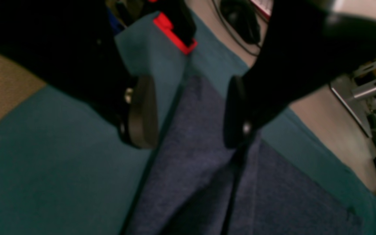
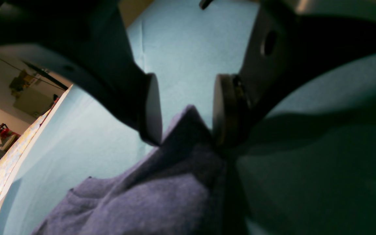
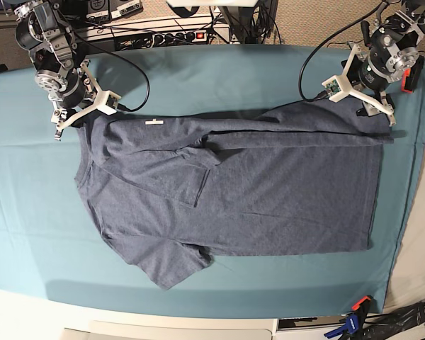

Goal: Fold the T-shirt properly
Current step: 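Grasp the shoulder corners with both grippers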

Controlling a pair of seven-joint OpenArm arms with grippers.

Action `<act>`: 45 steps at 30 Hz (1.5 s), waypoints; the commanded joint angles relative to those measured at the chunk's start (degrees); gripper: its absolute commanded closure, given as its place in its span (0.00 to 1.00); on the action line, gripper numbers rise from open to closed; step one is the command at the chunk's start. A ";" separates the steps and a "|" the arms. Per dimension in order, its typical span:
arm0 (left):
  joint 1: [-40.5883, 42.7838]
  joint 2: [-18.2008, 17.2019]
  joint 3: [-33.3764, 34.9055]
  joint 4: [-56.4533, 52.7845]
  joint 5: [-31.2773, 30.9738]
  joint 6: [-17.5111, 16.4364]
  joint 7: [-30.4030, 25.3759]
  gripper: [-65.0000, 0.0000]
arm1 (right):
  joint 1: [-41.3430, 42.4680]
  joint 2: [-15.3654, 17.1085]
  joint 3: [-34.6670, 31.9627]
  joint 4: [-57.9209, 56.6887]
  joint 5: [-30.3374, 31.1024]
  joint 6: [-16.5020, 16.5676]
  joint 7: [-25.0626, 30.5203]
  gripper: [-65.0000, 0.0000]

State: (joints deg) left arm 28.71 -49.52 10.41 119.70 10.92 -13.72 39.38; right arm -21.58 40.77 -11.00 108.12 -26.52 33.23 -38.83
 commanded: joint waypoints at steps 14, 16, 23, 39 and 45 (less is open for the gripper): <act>-0.17 -0.79 -0.42 0.79 0.39 0.83 -0.44 0.47 | 0.79 0.98 0.46 1.07 -0.52 -1.36 1.03 1.00; -0.17 -0.79 -0.42 0.79 0.39 0.83 -0.44 0.48 | 0.79 0.98 0.46 1.07 -0.52 -1.36 1.01 1.00; -0.15 -0.81 -0.42 0.79 0.44 0.57 -0.46 0.48 | 0.81 0.98 0.46 1.07 -0.52 -1.36 0.94 1.00; -4.02 -0.83 -0.42 -11.93 4.09 -1.18 -3.21 0.48 | 4.31 0.98 0.46 1.07 1.70 -1.36 0.96 1.00; -4.11 -0.85 -0.42 -12.20 3.89 -1.18 -3.21 0.55 | 4.59 0.98 0.46 1.07 1.66 -1.36 0.37 1.00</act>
State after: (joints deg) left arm 24.58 -49.52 10.37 107.87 14.11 -14.87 34.41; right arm -17.50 40.77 -11.03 108.25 -24.56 32.64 -38.35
